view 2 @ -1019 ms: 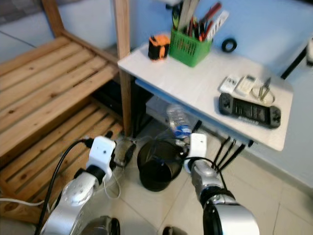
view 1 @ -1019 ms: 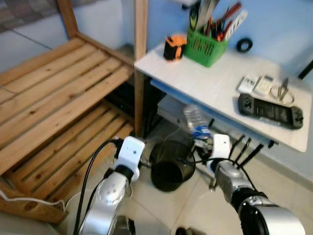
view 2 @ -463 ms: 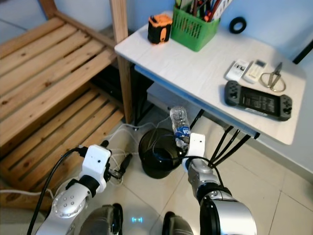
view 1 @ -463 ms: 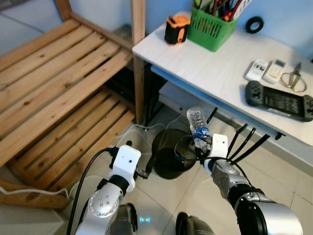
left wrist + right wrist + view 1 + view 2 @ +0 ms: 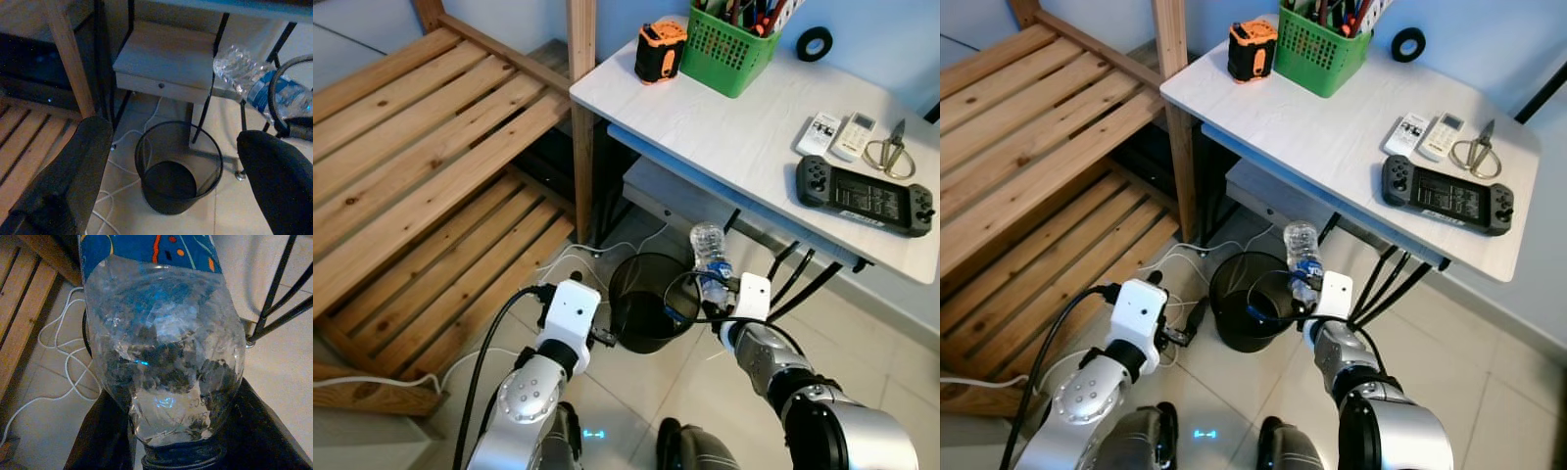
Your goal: Clean up the room
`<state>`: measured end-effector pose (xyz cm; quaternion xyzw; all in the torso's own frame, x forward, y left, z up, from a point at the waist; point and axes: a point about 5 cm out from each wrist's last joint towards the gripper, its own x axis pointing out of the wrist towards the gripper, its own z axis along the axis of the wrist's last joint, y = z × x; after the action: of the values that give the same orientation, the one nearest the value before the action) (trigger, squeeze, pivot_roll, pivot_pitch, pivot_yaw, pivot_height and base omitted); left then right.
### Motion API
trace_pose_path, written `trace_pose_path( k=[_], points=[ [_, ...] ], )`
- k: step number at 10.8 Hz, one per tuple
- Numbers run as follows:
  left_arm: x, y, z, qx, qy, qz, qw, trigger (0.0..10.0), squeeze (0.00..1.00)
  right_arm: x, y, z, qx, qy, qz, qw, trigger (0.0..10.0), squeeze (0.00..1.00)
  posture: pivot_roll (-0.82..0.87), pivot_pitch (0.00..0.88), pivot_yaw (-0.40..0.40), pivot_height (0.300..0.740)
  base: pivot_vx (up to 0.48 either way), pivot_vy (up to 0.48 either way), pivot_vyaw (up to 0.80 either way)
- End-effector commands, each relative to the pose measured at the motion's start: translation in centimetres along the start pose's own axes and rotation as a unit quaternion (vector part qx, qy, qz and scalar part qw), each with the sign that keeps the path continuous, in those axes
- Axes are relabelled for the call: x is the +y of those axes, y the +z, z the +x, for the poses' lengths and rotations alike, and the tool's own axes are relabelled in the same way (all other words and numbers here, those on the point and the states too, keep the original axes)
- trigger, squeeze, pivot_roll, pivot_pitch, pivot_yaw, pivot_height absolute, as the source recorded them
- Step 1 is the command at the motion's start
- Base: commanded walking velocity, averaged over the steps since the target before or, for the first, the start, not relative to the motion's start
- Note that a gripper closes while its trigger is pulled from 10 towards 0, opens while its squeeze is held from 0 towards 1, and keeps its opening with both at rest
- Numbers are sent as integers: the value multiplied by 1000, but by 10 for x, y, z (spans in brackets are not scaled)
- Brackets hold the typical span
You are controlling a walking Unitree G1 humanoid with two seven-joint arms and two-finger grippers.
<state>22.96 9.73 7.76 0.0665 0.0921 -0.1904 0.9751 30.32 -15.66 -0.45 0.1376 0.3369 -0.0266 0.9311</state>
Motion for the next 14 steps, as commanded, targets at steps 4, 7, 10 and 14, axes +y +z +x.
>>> trace_pose_path(
  k=[4, 7, 10, 14],
  points=[
    [-8, 2, 12, -10, 1, -2, 1000, 10000, 0, -9, 4, -1, -2, -21, 31, 999, 0, 0, 355, 154, -156, 740, 0, 0, 0],
    [-7, 0, 14, -13, 7, -4, 1000, 10000, 0, -9, 3, -1, 5, -28, 16, 999, 10000, 1000, 357, 150, -164, 740, 0, 0, 0],
    [-10, -2, 12, -9, -3, -17, 1000, 10000, 0, -7, 3, 0, 6, -17, -17, 1000, 10000, 1000, 352, 157, -150, 740, 0, 0, 0],
    [-16, -8, 4, 4, -8, -24, 1000, 10000, 0, -2, 7, 0, -1, 0, -17, 1000, 10000, 1000, 335, 191, -143, 740, 0, 0, 0]
  ],
)
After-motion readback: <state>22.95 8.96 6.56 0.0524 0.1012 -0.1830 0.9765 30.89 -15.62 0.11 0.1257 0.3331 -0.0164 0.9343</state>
